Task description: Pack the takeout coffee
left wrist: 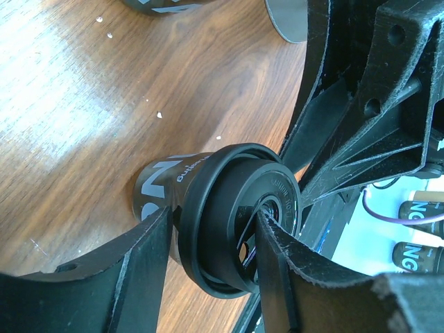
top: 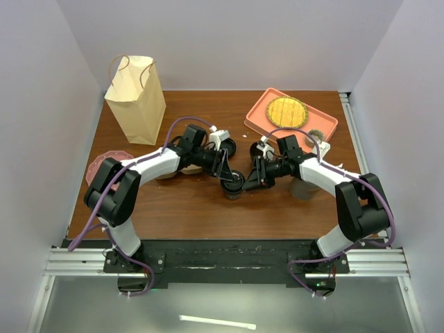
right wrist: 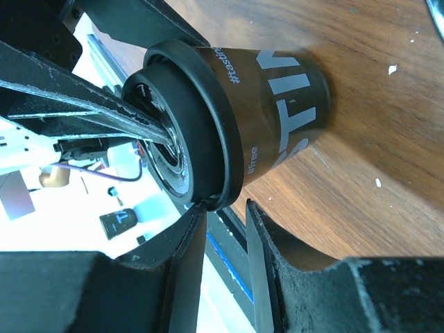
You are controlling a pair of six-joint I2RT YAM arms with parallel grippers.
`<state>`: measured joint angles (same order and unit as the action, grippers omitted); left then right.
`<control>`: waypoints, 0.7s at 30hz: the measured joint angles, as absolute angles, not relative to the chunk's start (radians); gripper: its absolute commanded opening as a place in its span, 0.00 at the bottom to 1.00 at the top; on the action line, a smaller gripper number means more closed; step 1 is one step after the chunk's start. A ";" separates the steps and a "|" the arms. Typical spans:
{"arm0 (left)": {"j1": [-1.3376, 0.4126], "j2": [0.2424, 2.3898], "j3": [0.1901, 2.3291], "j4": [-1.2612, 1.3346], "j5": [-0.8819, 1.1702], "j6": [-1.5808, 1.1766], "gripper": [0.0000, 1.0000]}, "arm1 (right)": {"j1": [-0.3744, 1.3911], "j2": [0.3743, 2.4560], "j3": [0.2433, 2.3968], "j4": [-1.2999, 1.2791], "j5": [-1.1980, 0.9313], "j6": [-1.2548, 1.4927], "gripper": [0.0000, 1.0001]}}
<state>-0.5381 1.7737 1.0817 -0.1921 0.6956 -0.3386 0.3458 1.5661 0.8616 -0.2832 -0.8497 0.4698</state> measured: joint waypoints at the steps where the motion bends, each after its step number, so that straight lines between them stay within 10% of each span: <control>1: -0.538 1.774 1.082 -0.192 0.696 -0.339 0.52 | 0.346 1.567 0.862 -0.283 -0.849 0.471 0.30; 21: -0.540 1.785 1.085 -0.192 0.700 -0.352 0.52 | 0.337 1.538 0.722 -0.085 -0.841 0.591 0.15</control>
